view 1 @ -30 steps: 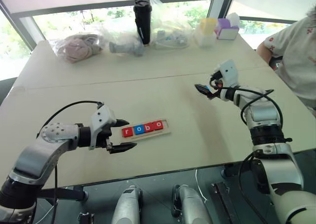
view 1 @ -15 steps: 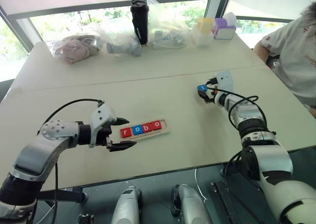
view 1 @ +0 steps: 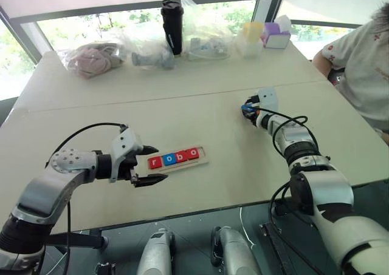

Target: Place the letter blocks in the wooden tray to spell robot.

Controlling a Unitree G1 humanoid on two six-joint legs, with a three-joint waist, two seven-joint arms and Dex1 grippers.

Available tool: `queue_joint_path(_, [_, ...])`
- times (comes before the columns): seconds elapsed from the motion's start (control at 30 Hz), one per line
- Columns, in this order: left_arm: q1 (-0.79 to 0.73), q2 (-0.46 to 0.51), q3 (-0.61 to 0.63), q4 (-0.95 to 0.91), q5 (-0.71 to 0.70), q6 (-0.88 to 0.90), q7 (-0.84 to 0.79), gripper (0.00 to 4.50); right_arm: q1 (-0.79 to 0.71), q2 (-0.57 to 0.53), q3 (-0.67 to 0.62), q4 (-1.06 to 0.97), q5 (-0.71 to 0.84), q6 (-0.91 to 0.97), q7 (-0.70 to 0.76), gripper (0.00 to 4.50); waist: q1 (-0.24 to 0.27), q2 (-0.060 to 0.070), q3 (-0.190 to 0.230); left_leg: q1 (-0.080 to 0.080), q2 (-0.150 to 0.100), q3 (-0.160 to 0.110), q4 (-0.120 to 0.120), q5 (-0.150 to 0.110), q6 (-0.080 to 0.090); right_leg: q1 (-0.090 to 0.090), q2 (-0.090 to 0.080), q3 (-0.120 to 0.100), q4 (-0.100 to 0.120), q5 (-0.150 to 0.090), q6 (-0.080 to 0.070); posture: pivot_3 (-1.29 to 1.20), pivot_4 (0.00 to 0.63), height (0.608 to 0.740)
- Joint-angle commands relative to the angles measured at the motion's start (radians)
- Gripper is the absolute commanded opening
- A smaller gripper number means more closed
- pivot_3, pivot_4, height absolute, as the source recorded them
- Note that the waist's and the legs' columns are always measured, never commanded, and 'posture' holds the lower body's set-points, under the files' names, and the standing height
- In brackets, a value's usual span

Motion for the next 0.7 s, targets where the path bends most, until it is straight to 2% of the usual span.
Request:
queue_joint_path(0.03, [-0.002, 0.010, 0.025, -0.025, -0.002, -0.012, 0.000, 4.50, -0.021, -0.011, -0.012, -0.003, 0.002, -0.015, -0.004, 1.17, -0.001, 0.000, 0.000, 0.000, 0.000, 0.000, 0.000, 0.000, 0.000, 0.000, 0.000, 0.000, 0.000, 0.000, 0.000, 0.00, 0.150, 0.740])
queue_joint_path(0.17, [-0.003, 0.012, 0.027, -0.031, -0.005, -0.010, -0.002, 4.50, 0.021, -0.042, 0.005, -0.168, -0.005, 0.032, 0.021, 1.17, -0.001, 0.000, 0.000, 0.000, 0.000, 0.000, 0.000, 0.000, 0.000, 0.000, 0.000, 0.000, 0.000, 0.000, 0.000, 0.00, 0.150, 0.740])
queue_joint_path(0.27, [-0.010, 0.020, 0.055, -0.046, -0.037, 0.009, -0.010, 4.50, 0.158, -0.066, -0.023, -0.559, 0.037, 0.275, 0.016, 1.17, 0.005, 0.000, 0.000, -0.001, 0.000, 0.000, 0.000, 0.000, 0.000, 0.000, 0.000, 0.000, 0.000, 0.000, 0.000, 0.00, 0.150, 0.740])
queue_joint_path(0.33, [-0.008, 0.034, 0.058, -0.056, -0.041, 0.013, -0.018, 4.50, 0.286, -0.065, -0.058, -0.883, 0.086, 0.514, -0.008, 1.17, 0.006, 0.000, 0.000, -0.001, 0.000, 0.000, 0.000, 0.000, 0.000, -0.001, 0.000, 0.000, 0.000, 0.000, 0.001, 0.00, 0.150, 0.740])
queue_joint_path(0.4, [-0.003, 0.044, 0.063, -0.075, -0.057, 0.024, -0.023, 4.50, 0.398, -0.037, -0.099, -1.168, 0.130, 0.753, -0.057, 1.17, 0.006, 0.000, 0.000, -0.001, 0.000, -0.001, -0.001, 0.000, 0.000, -0.001, 0.000, 0.000, 0.000, -0.001, 0.001, 0.00, 0.150, 0.740])
queue_joint_path(0.47, [0.000, 0.048, 0.070, -0.091, -0.073, 0.033, -0.029, 4.50, 0.471, -0.002, -0.122, -1.359, 0.157, 0.921, -0.098, 1.17, 0.004, 0.001, 0.000, 0.000, 0.000, -0.001, -0.001, 0.000, 0.000, -0.001, 0.000, 0.000, 0.001, -0.001, 0.001, 0.00, 0.150, 0.740])
queue_joint_path(0.6, [-0.007, 0.058, 0.085, -0.105, -0.108, 0.046, -0.045, 4.50, 0.582, 0.117, -0.137, -1.662, 0.198, 1.198, -0.162, 1.17, 0.002, 0.001, 0.000, 0.001, 0.001, -0.001, -0.001, 0.000, 0.000, -0.001, 0.000, 0.000, 0.001, -0.002, -0.005, 0.00, 0.150, 0.740])
queue_joint_path(0.7, [-0.023, 0.066, 0.072, -0.091, -0.107, 0.043, -0.058, 4.50, 0.614, 0.226, -0.140, -1.757, 0.184, 1.305, -0.219, 1.17, 0.001, 0.001, 0.000, 0.001, 0.001, -0.004, -0.001, 0.000, -0.001, -0.001, 0.002, 0.000, 0.001, -0.002, -0.005, 0.00, 0.150, 0.740])
